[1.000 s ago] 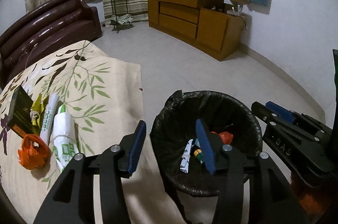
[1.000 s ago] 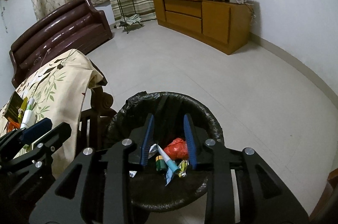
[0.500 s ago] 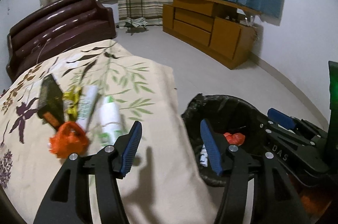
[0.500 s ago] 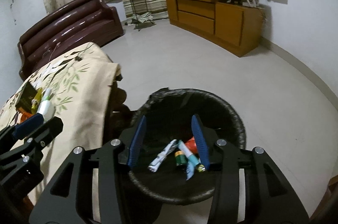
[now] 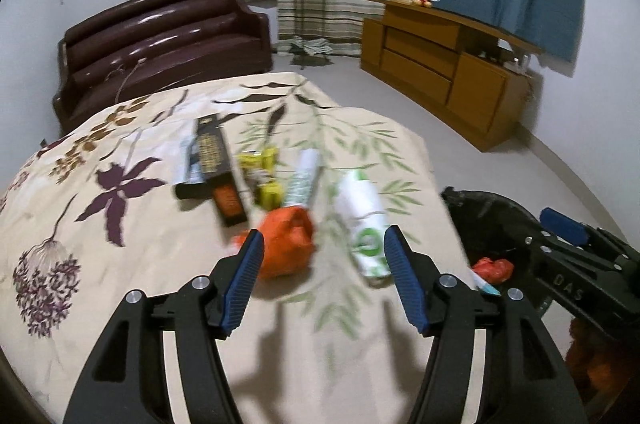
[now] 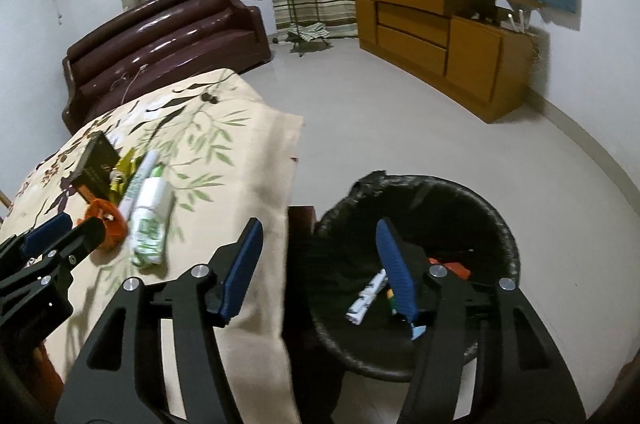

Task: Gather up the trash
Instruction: 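Move both open tools back over the trash on the bed, then grasp the white-and-green plastic bag with the right tool, then grasp the orange plastic bag with the left tool while the right tool holds the white bag, then carry the white bag and orange bag over the black bin with both tools, then open both tools to drop the two bags into the bin, then move both open tools back over the trash on the bed, then grasp the brown box with the right tool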

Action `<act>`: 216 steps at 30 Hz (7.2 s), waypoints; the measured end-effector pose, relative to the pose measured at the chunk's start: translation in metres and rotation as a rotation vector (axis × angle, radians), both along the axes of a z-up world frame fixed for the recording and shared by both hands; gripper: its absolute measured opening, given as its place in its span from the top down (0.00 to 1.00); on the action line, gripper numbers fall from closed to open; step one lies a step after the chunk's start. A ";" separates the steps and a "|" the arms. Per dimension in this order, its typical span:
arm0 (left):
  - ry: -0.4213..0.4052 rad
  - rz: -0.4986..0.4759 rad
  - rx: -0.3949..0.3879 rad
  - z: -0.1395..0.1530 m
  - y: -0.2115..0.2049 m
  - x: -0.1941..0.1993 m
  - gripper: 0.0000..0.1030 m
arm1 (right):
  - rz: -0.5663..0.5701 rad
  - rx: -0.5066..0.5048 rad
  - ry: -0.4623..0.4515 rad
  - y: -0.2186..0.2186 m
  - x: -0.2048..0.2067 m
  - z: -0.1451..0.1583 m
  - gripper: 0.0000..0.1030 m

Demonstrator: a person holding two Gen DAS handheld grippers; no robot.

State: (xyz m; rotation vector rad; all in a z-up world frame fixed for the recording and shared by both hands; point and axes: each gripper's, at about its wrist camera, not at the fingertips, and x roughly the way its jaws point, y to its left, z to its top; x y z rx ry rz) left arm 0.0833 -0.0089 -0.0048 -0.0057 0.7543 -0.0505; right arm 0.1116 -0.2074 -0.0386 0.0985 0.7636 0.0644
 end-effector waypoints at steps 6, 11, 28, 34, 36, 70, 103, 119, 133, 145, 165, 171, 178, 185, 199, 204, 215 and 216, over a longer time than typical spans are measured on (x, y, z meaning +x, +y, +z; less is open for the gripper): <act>0.000 0.049 0.002 -0.001 0.025 -0.005 0.38 | 0.046 0.006 0.001 0.024 0.002 0.003 0.41; 0.007 0.078 0.004 -0.004 0.043 -0.008 0.38 | 0.083 0.013 0.003 0.046 0.005 0.007 0.41; 0.020 0.108 -0.004 -0.012 0.071 -0.007 0.33 | 0.211 -0.023 0.070 0.117 0.031 -0.005 0.44; 0.026 0.095 -0.014 -0.014 0.068 -0.004 0.33 | 0.221 -0.024 0.101 0.118 0.035 -0.013 0.69; 0.024 0.089 -0.011 -0.014 0.065 -0.004 0.33 | 0.219 -0.021 0.096 0.117 0.034 -0.013 0.69; 0.094 -0.010 -0.035 -0.030 0.016 0.023 0.59 | 0.098 0.011 0.029 0.037 0.020 -0.003 0.74; -0.010 -0.178 -0.028 -0.001 -0.087 0.024 0.59 | -0.089 0.003 -0.003 -0.057 -0.001 0.000 0.74; 0.012 -0.238 0.029 -0.021 -0.138 0.044 0.59 | -0.171 -0.001 -0.002 -0.098 -0.001 -0.010 0.74; 0.031 -0.264 0.062 -0.029 -0.158 0.054 0.51 | -0.194 0.006 0.011 -0.108 0.007 -0.019 0.62; 0.033 -0.244 0.044 -0.025 -0.148 0.047 0.38 | -0.217 0.002 -0.002 -0.108 0.005 -0.017 0.56; 0.001 -0.075 0.036 -0.003 -0.062 0.032 0.37 | -0.076 0.007 0.003 -0.037 0.011 -0.005 0.52; 0.005 0.007 0.029 0.000 -0.016 0.025 0.37 | -0.013 0.006 -0.009 -0.004 0.015 0.005 0.52; -0.006 0.097 0.029 0.004 0.036 0.009 0.37 | 0.079 0.001 -0.034 0.045 0.018 0.020 0.52; -0.004 0.203 0.026 0.004 0.094 0.000 0.37 | 0.178 -0.012 -0.053 0.099 0.022 0.036 0.52; -0.003 0.322 0.019 -0.001 0.176 -0.006 0.37 | 0.311 -0.031 -0.042 0.191 0.043 0.040 0.52; 0.002 0.337 0.008 -0.004 0.190 -0.004 0.36 | 0.336 -0.051 -0.035 0.213 0.052 0.035 0.52; 0.012 0.330 -0.023 -0.011 0.194 0.007 0.35 | 0.357 -0.102 0.017 0.239 0.068 0.013 0.78; 0.013 0.328 -0.026 -0.012 0.194 0.008 0.35 | 0.361 -0.100 0.025 0.240 0.069 0.012 0.79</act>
